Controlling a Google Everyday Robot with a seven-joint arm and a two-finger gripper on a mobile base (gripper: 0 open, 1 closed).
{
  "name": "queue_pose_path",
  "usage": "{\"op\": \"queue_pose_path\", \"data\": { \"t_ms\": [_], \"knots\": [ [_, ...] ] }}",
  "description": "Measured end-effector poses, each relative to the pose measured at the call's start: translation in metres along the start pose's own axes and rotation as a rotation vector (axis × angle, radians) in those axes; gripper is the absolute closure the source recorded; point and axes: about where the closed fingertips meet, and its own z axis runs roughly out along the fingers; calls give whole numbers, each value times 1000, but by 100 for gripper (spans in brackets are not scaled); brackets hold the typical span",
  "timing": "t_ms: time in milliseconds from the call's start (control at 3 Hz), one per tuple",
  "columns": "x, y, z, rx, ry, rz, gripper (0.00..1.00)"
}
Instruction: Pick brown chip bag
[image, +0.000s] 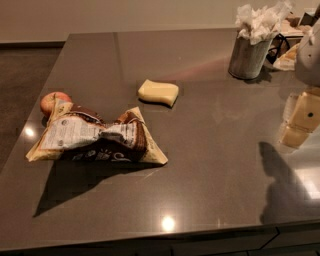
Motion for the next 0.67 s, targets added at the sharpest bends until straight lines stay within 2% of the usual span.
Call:
{"op": "queue_pose_path", "data": {
  "t_ms": [333,667],
  "knots": [
    [-1,0,-1,2,-4,1,0],
    [-18,3,5,-11,-22,-30,0]
  ]
}}
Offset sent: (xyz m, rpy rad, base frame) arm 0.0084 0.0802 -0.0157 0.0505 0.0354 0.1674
